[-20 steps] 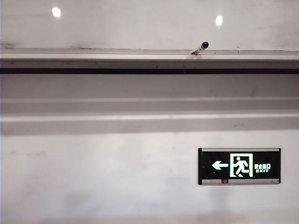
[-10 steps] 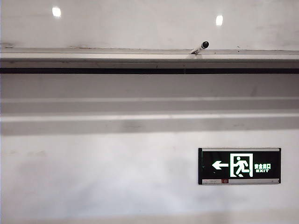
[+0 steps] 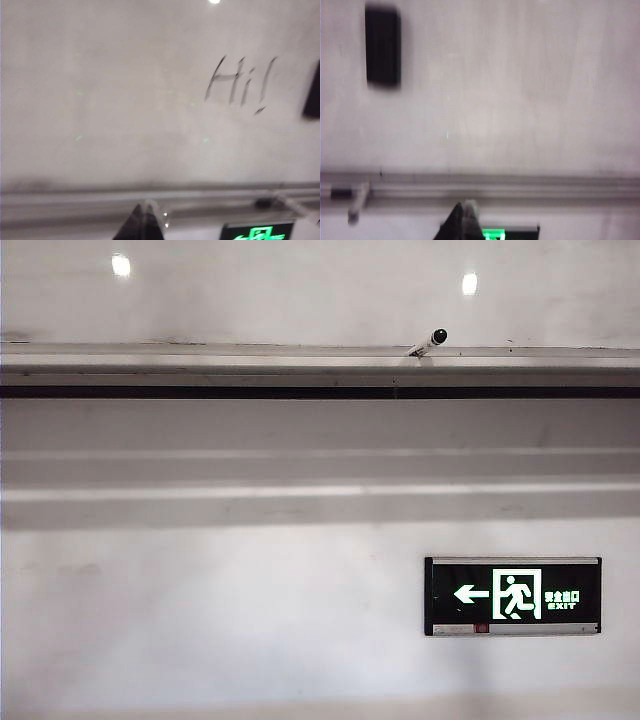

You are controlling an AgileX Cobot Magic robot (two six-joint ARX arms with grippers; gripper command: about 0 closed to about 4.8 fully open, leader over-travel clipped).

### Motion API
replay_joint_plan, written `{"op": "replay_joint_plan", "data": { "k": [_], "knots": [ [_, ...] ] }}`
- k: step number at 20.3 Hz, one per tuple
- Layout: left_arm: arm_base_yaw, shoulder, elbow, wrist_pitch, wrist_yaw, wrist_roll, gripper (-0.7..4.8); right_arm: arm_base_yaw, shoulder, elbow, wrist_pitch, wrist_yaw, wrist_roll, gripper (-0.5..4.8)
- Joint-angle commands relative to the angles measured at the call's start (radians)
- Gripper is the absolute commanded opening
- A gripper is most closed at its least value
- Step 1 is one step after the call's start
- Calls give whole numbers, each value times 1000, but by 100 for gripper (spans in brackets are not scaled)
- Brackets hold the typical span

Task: Wipe the whiteboard clean using the black magnetic whiteboard eraser attached to the whiteboard.

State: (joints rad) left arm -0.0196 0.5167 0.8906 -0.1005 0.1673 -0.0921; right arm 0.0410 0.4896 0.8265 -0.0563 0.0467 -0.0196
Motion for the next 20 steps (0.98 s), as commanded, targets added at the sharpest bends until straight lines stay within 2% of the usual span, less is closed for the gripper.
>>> {"op": "replay_joint_plan", "data": {
  "k": [1, 5, 7, 10, 15, 17, 19, 20],
  "knots": [
    [0, 134, 170, -80, 62, -3, -5, 1, 151, 167, 9, -17, 2, -6],
    [-3, 291, 366, -158, 149, -3, -5, 16, 359, 380, 13, -85, 2, -6],
    [-27, 349, 443, -181, 148, -3, -5, 58, 448, 456, 31, -87, 2, -6],
    [-92, 422, 528, -183, 120, -38, -5, 130, 568, 549, 55, -87, 1, -6],
    [-223, 525, 643, -197, 59, -36, -5, 260, 771, 653, 175, -90, 1, -6],
    [-269, 539, 649, -197, 34, -19, -5, 290, 840, 697, 209, -92, 0, -6],
    [-277, 546, 649, -198, 35, 10, -5, 300, 911, 762, 221, -90, -5, -6],
    [-277, 546, 649, -198, 35, 10, -5, 300, 944, 797, 217, -91, -14, 35]
  ]
}}
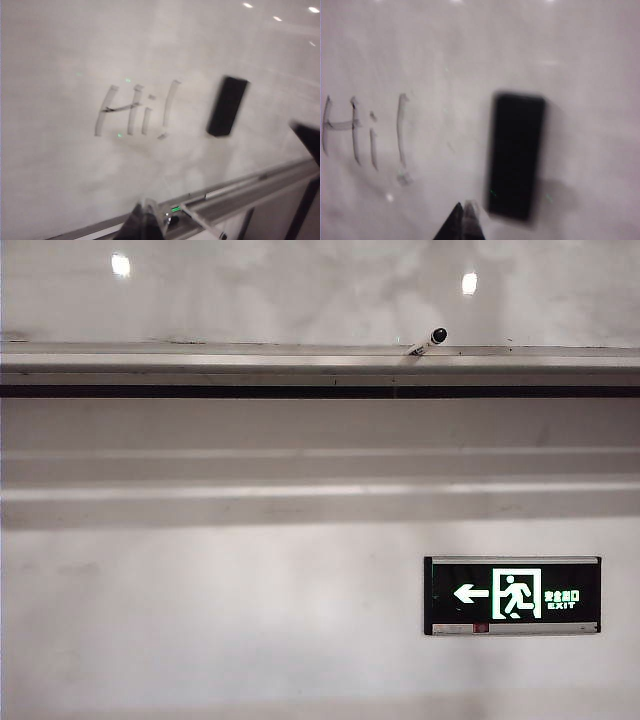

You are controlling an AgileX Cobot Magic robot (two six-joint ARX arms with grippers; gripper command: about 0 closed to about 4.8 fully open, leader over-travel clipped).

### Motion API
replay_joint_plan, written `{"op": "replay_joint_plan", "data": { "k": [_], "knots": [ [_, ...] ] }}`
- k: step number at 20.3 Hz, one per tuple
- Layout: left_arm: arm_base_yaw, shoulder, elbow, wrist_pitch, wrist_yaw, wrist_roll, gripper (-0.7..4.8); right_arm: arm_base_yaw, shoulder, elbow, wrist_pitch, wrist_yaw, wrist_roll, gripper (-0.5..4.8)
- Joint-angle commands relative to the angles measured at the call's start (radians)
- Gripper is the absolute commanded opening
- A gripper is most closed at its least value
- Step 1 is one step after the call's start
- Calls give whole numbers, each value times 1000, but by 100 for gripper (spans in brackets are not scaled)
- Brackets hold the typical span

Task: Wipe the whiteboard clean using the black magnetic whiteboard eraser attached to the whiteboard.

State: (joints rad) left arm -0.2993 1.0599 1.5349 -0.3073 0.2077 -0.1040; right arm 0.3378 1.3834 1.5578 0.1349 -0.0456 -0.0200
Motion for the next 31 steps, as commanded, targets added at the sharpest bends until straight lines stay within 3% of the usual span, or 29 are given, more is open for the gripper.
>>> {"op": "replay_joint_plan", "data": {
  "k": [1, 2, 3, 12, 27, 28, 30, 31],
  "knots": [
    [3, 3, 5, 9, -5, 21, -5, 3, 85, 105, 29, 2, -14, 233],
    [3, 3, 5, 10, -5, 21, -5, 3, 109, 135, 26, 5, -14, 424],
    [3, 3, 5, 9, -5, 21, -5, 3, 146, 179, 19, 26, -14, 479],
    [3, 3, 5, 42, 40, 21, -5, 3, 357, 410, 31, 126, -14, 479],
    [3, 1, 9, 62, 43, 21, -5, -50, 482, 421, 113, 180, -2, 479],
    [3, 1, 9, 63, 43, 21, -5, -50, 489, 422, 111, 179, -2, 447],
    [3, 1, 9, 65, 43, 21, -5, -50, 500, 423, 97, 178, -2, 313],
    [3, 1, 9, 66, 43, 21, -5, -50, 502, 423, 78, 174, -2, 192]
  ]
}}
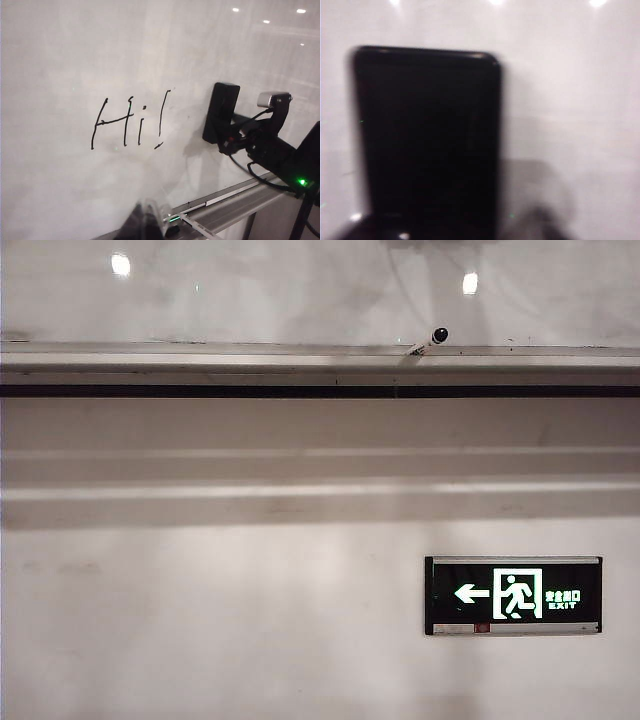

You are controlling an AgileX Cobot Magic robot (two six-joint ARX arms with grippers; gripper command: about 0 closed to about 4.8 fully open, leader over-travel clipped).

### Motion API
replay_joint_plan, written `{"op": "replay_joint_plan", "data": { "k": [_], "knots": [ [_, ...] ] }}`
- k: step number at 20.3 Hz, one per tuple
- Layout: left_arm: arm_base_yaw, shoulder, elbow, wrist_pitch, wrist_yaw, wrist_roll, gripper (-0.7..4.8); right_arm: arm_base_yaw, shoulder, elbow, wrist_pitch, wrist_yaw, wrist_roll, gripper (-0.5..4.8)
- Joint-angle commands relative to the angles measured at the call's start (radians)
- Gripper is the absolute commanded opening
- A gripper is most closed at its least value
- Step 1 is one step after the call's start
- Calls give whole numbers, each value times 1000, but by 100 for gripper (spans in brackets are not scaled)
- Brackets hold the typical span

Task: Wipe the whiteboard clean using the black magnetic whiteboard eraser attached to the whiteboard.

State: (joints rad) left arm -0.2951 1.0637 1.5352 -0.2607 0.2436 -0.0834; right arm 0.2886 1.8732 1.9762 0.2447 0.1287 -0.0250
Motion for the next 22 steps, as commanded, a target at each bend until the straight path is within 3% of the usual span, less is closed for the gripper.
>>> {"op": "replay_joint_plan", "data": {
  "k": [1, 4, 5, 12, 16, 18, 22],
  "knots": [
    [-1, -3, 8, 22, 7, 0, -5, 2, 15, 5, -35, 0, 2, 121],
    [-1, -3, 8, 23, 7, 0, -5, 3, 16, 8, -35, 0, -7, 54],
    [-1, -3, 8, 23, 7, 0, -5, 6, 16, 14, -34, -10, -18, 2],
    [-1, -3, 8, 22, 8, -3, -5, 154, 63, 25, -14, -53, -306, -1],
    [-1, -3, 8, 22, 8, -3, -5, 208, 100, 26, -17, -66, -335, -1],
    [-1, -3, 8, 23, 28, -3, -5, 240, 116, 26, -34, -79, -438, -1],
    [-1, -5, 8, 14, 34, -3, -5, 259, 122, 26, 66, 60, -537, -1]
  ]
}}
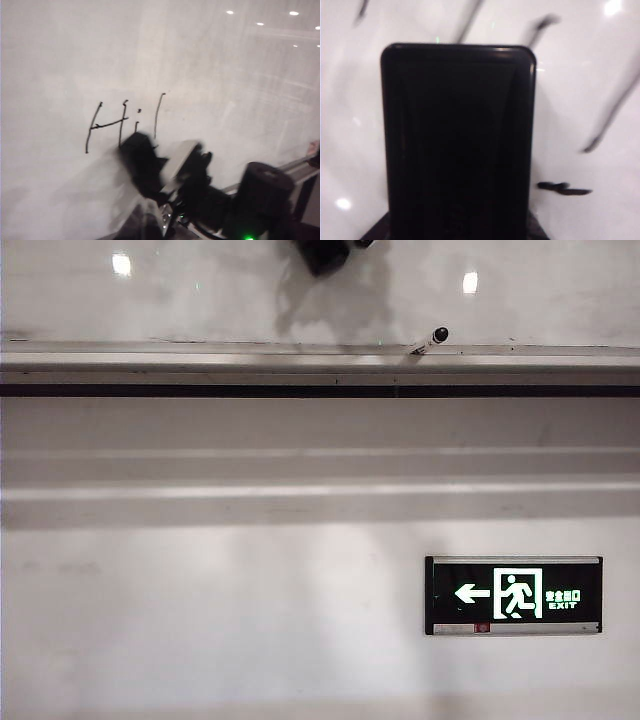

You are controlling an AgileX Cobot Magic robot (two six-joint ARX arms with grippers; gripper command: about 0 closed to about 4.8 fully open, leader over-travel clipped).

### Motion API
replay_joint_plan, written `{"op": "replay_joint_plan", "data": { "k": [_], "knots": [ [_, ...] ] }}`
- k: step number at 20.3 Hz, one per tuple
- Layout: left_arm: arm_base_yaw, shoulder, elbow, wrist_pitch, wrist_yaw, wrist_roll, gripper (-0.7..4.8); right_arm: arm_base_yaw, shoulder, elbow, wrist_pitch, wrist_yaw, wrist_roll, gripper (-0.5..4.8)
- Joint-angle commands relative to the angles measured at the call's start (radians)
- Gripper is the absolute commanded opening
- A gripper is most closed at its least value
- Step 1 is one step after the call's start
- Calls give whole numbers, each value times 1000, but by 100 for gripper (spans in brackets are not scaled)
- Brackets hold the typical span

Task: Wipe the whiteboard clean using the black magnetic whiteboard eraser attached to the whiteboard.

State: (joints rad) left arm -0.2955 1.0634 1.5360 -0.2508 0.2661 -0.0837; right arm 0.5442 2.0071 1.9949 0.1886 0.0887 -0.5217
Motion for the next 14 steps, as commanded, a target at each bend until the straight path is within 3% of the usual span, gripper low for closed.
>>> {"op": "replay_joint_plan", "data": {
  "k": [1, 5, 7, 10, 14],
  "knots": [
    [-1, -5, 8, 1, 11, -3, -5, -1, -12, 9, 180, 140, -41, -1],
    [-1, -5, 8, 2, 29, -3, -5, -40, -12, 109, 220, 228, -35, -1],
    [-1, -5, 8, 1, 31, -3, -5, -49, -12, 139, 254, 224, -27, -1],
    [-1, -5, 8, 1, 31, -3, -5, -53, 0, 156, 211, 47, -13, -1],
    [-1, -5, 8, -2, 31, -3, -5, -38, 61, 158, 121, 51, -13, -1]
  ]
}}
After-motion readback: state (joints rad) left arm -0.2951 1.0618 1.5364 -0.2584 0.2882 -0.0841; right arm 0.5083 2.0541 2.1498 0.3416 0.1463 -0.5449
